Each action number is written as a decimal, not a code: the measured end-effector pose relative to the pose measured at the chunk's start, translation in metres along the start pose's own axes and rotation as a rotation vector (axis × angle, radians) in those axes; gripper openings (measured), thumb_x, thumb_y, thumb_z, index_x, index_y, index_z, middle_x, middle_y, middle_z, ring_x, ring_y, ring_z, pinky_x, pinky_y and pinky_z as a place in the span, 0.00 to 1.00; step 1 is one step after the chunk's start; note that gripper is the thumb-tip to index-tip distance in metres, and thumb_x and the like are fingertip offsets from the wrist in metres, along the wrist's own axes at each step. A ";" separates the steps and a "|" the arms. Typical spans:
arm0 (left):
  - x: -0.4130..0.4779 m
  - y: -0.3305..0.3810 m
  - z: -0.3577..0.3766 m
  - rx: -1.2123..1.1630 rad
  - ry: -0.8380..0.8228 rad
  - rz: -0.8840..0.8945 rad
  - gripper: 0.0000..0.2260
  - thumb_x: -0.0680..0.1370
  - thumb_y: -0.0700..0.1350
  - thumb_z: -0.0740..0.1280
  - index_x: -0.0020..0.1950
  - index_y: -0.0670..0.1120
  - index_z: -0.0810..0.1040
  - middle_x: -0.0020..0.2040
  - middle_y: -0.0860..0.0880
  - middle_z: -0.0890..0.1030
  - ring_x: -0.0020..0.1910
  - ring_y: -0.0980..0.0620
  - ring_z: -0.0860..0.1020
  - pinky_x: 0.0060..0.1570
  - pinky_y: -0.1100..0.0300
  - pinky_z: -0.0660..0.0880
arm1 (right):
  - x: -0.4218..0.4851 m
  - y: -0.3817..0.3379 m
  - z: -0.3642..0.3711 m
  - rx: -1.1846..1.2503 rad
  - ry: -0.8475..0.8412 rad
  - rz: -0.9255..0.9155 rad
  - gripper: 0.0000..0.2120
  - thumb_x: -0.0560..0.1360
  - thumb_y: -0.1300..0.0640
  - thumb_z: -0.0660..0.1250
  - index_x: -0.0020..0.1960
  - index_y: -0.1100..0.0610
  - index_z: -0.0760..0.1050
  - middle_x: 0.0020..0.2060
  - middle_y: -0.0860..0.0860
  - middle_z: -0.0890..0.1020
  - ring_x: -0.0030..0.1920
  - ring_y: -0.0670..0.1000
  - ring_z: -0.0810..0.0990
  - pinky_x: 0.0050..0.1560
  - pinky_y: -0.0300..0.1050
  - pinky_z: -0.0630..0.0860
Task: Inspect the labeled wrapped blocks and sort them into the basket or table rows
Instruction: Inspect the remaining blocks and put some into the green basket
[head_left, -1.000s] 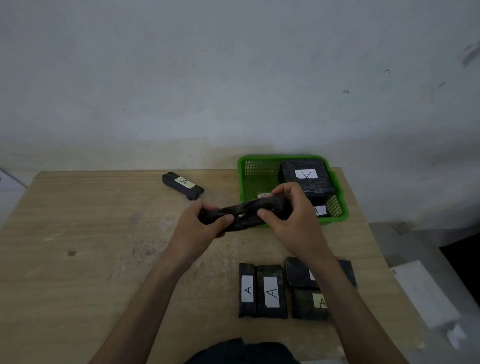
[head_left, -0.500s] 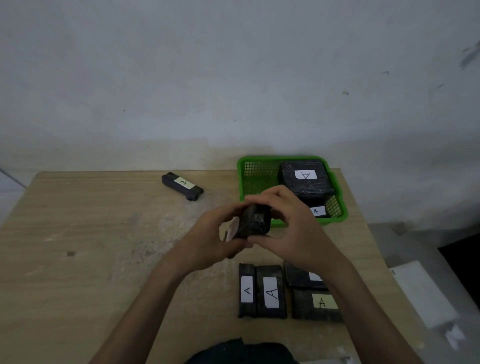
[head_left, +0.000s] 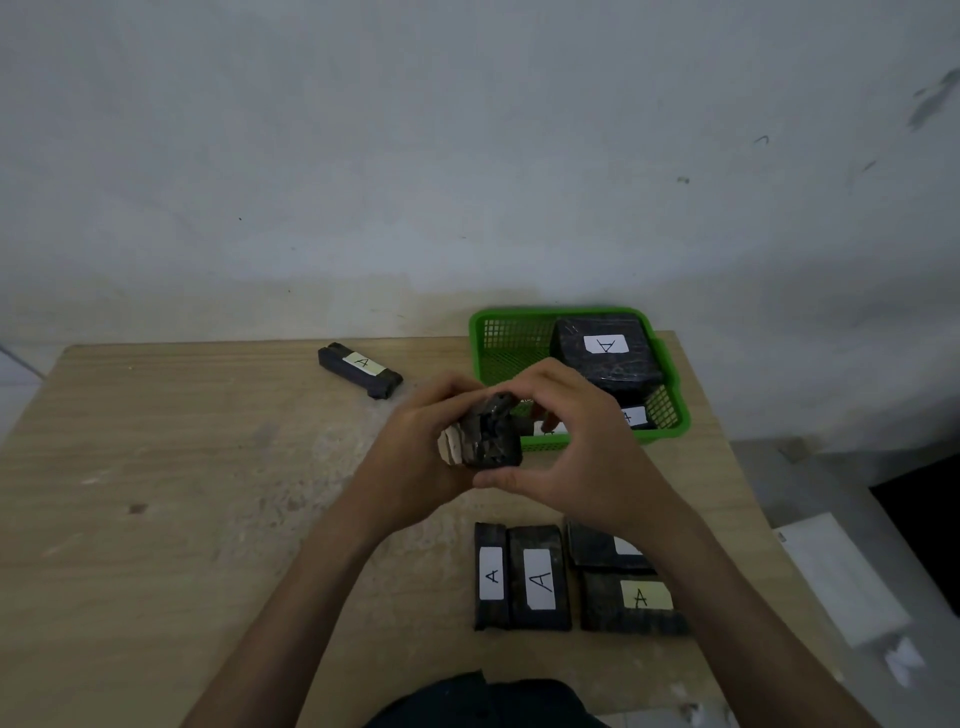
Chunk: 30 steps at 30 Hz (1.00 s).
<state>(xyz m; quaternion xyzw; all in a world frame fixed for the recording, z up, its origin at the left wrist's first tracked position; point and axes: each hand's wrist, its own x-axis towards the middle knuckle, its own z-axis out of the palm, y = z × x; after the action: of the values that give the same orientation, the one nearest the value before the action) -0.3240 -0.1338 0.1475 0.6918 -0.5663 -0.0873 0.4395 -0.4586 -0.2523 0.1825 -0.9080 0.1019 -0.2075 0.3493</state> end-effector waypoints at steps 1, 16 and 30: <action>0.000 0.001 -0.001 0.018 -0.006 0.006 0.26 0.64 0.48 0.76 0.61 0.46 0.78 0.53 0.52 0.75 0.52 0.58 0.74 0.50 0.65 0.74 | 0.001 0.001 -0.001 -0.025 0.002 -0.033 0.28 0.62 0.44 0.79 0.57 0.56 0.78 0.49 0.48 0.76 0.50 0.48 0.74 0.49 0.35 0.71; -0.001 0.009 -0.009 0.050 0.007 0.002 0.20 0.65 0.36 0.76 0.56 0.45 0.79 0.48 0.51 0.81 0.47 0.57 0.76 0.46 0.64 0.73 | 0.002 0.005 0.004 -0.135 0.082 -0.202 0.16 0.69 0.52 0.75 0.48 0.62 0.77 0.42 0.52 0.76 0.43 0.50 0.72 0.42 0.41 0.71; -0.002 0.015 -0.008 0.060 -0.161 0.005 0.17 0.71 0.42 0.68 0.60 0.46 0.76 0.50 0.56 0.78 0.47 0.64 0.71 0.50 0.77 0.63 | 0.000 0.002 0.000 -0.084 0.090 -0.257 0.15 0.67 0.60 0.77 0.51 0.64 0.80 0.45 0.52 0.77 0.45 0.41 0.71 0.47 0.28 0.67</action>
<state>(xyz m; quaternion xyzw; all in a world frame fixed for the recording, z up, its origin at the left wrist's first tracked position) -0.3302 -0.1274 0.1627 0.6940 -0.6038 -0.1243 0.3718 -0.4584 -0.2540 0.1811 -0.9172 0.0090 -0.2868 0.2764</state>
